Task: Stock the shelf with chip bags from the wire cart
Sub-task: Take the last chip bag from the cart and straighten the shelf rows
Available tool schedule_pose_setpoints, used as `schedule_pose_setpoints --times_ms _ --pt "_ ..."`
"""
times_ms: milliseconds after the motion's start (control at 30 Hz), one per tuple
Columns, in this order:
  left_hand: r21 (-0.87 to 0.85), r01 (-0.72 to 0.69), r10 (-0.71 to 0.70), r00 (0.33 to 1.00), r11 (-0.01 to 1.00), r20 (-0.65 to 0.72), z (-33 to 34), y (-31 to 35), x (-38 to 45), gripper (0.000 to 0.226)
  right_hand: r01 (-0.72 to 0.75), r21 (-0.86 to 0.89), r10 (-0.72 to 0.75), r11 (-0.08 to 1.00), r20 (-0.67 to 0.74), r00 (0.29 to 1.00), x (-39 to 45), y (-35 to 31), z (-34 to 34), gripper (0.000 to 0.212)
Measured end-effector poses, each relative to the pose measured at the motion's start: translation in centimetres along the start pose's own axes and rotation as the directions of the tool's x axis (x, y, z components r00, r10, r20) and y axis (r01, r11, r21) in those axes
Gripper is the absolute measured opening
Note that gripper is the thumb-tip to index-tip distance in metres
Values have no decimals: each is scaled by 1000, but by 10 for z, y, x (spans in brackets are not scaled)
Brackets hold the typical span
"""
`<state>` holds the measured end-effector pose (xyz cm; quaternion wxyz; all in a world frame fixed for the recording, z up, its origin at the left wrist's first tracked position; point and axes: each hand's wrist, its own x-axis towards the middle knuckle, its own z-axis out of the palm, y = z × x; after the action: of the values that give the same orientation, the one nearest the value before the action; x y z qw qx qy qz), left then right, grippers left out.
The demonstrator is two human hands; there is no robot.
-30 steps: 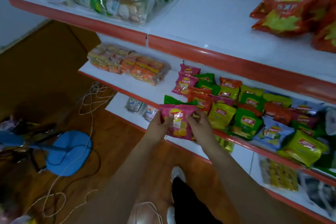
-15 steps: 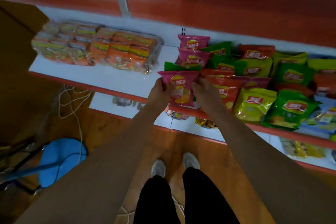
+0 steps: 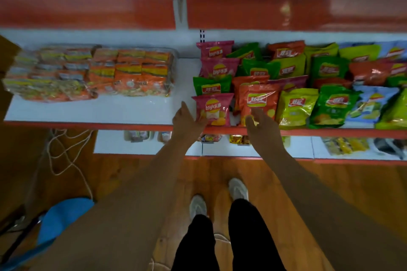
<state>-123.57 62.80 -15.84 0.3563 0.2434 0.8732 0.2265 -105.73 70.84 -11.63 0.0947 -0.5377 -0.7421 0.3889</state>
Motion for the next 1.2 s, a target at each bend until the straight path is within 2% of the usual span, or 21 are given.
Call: schedule_pose_setpoints --times_ms 67,167,233,300,333,400,500,633,867,967,1033,1133,1200 --pt "48 -60 64 994 997 -92 -11 4 -20 91 27 -71 -28 997 -10 1000 -6 -1 -13 42" --pt "185 -249 278 948 951 -155 -17 17 -24 78 180 -271 -192 946 -17 981 15 -2 -34 46" --pt "307 -389 455 872 868 -181 -12 32 -14 75 282 -384 -309 879 -8 951 49 -9 -49 44" --pt "400 -534 635 750 745 -183 2 48 0 76 373 -461 -426 805 -11 905 92 -15 -61 42" --pt "446 -575 693 703 686 -159 11 56 6 79 408 -498 -469 766 1 883 116 -18 -65 41" --pt "550 -607 757 649 574 -73 35 68 22 90 460 -571 -517 681 70 853 162 -21 -67 40" --pt "667 -615 797 601 420 51 75 78 41 104 540 -624 -541 565 213 813 213 -15 -60 43" --pt "704 -628 837 541 332 87 116 82 56 110 594 -646 -520 480 336 785 255 -1 -43 43" --pt "731 -642 861 486 233 152 130 78 59 104 579 -703 -531 413 330 780 280 3 -39 29" --pt "753 -633 846 490 180 210 126 74 58 109 531 -760 -491 375 322 809 283 -6 -41 24" --pt "758 -628 835 502 175 224 126 72 60 112 489 -774 -480 402 276 832 283 -11 -43 22" --pt "782 -603 828 512 158 228 122 75 61 113 435 -696 -516 571 107 850 281 -13 -49 18" --pt "806 -576 828 514 138 225 118 80 65 113 428 -637 -515 641 57 855 280 -9 -52 19"
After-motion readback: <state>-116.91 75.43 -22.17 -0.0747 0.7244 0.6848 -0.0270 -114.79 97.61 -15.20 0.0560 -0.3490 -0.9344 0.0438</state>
